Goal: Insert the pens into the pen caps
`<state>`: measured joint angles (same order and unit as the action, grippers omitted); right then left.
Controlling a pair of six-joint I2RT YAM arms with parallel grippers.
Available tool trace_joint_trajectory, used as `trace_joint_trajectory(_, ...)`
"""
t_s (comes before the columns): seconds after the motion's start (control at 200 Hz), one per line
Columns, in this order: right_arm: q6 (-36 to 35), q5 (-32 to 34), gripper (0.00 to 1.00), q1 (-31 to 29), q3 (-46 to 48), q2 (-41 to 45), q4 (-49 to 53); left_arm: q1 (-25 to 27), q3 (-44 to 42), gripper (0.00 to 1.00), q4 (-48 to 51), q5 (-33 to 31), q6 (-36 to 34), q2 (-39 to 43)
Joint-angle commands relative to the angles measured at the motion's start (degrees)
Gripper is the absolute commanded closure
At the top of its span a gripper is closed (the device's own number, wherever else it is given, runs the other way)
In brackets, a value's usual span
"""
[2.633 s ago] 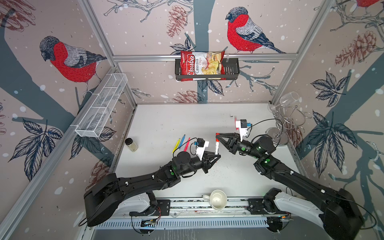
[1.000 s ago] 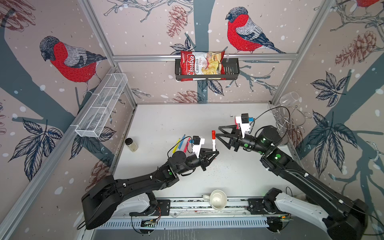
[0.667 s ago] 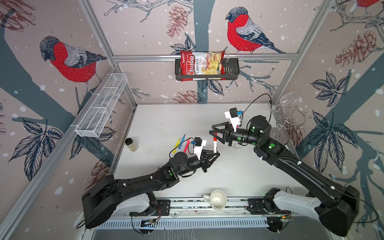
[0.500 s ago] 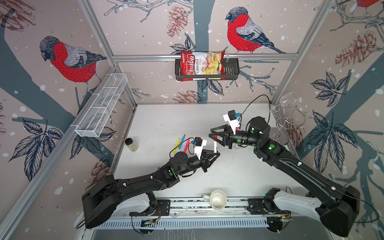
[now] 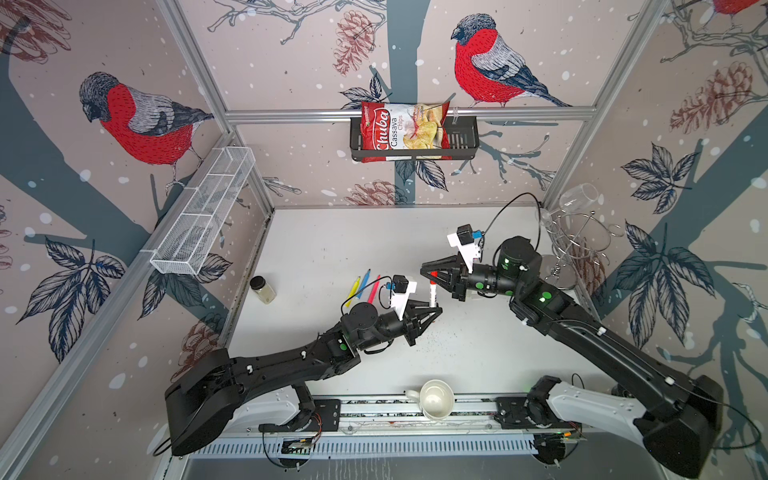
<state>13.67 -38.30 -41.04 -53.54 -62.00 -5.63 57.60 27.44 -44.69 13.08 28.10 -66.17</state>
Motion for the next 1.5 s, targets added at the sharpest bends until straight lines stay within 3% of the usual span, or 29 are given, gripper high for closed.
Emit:
trace_joint_trajectory(0.0, -0.56, -2.54, 0.99, -0.36, 1.06, 0.42, 0.05, -0.04, 0.42, 1.0, -2.44, -1.66, 0.76, 0.69)
trace_joint_trajectory(0.225, 3.62, -1.89, 1.0, -1.88, 8.61, 1.48, -6.2, -0.86, -0.1, 1.0, -5.47, -3.85, 2.32, 3.34)
trace_joint_trajectory(0.705, 12.0, 1.14, 1.0, -7.9, 22.6, 1.18, -19.49, -5.73, 1.21, 1.0, -8.31, -1.97, 4.18, 9.56)
trace_joint_trajectory(1.231, 10.09, 1.92, 1.0, -9.31, 21.11, -0.93, -16.26, -7.88, 1.11, 1.0, -7.45, -0.52, 3.96, 12.1)
trace_joint_trajectory(1.416, 9.56, 3.66, 1.0, -9.24, 19.52, 0.12, -15.92, -7.88, 0.62, 1.0, -3.54, -0.77, 1.1, 8.95)
trace_joint_trajectory(1.496, 9.56, 5.56, 0.85, -8.83, 18.07, 0.56, -15.76, -7.95, -0.83, 1.0, -2.8, -2.62, 0.39, 5.11)
